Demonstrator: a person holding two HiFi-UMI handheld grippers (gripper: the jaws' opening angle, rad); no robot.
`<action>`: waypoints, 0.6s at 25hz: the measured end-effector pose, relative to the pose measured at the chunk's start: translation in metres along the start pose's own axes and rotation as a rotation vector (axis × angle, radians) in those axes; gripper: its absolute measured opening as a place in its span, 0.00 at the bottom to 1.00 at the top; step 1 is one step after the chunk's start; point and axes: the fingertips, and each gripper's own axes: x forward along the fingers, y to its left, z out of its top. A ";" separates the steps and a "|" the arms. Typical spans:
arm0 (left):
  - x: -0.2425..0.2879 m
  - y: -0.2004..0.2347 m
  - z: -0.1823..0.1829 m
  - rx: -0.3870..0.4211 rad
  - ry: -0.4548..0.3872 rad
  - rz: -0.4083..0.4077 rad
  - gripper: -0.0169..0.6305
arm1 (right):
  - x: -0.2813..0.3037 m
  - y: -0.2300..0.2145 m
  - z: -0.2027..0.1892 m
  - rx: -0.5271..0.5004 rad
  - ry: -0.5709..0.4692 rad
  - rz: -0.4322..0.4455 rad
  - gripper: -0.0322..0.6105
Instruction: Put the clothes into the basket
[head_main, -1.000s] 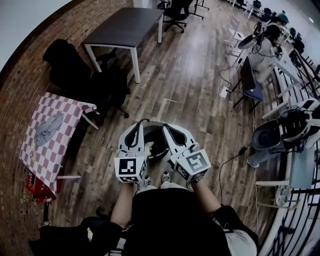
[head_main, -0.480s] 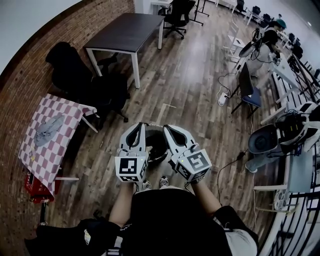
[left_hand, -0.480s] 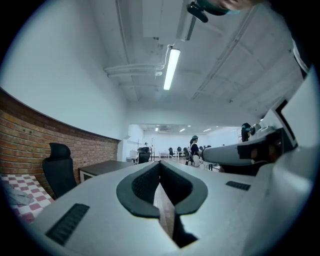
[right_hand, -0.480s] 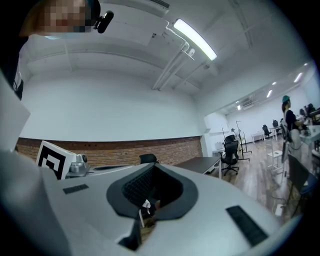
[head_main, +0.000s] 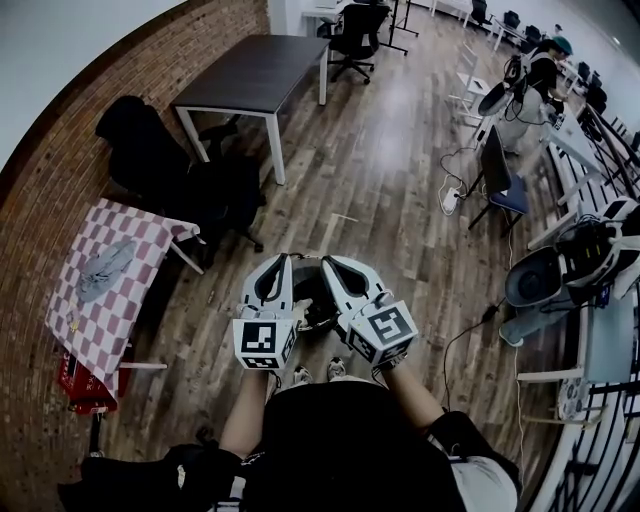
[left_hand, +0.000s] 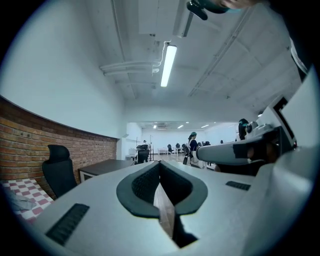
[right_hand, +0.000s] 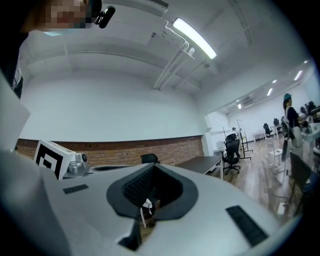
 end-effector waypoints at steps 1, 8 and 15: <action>0.000 0.000 -0.001 0.001 0.002 0.000 0.05 | 0.000 -0.001 0.000 0.003 0.000 -0.003 0.06; 0.006 -0.006 -0.006 0.004 0.010 -0.014 0.05 | -0.005 -0.014 -0.003 0.015 0.011 -0.036 0.06; 0.013 -0.007 -0.003 -0.006 -0.004 -0.017 0.05 | -0.008 -0.022 0.003 0.005 0.001 -0.053 0.06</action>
